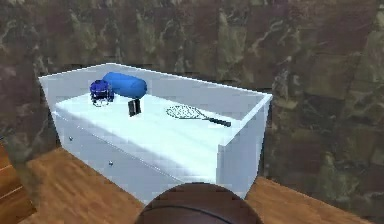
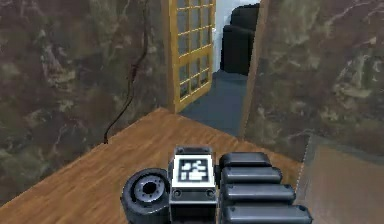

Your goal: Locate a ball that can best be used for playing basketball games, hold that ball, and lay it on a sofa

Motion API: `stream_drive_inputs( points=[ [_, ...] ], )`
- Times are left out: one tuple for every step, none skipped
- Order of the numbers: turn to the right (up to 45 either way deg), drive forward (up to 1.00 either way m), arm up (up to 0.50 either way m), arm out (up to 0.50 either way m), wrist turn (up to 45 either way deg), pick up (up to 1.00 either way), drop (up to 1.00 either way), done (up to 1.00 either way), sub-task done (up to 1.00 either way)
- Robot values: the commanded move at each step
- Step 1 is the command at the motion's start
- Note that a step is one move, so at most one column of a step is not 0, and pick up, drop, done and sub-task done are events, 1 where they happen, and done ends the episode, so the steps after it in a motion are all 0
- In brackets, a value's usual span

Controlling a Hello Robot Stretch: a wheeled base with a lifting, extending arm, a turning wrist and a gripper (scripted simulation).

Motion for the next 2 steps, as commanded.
stream_drive_inputs(
  points=[
    [0.0,0.30,0.00,0.00,0.0,0.00,0.00,0.00,0.00],
    [45.0,0.00,0.00,0.00,0.0,0.00,0.00,0.00,0.00]
  ],
)
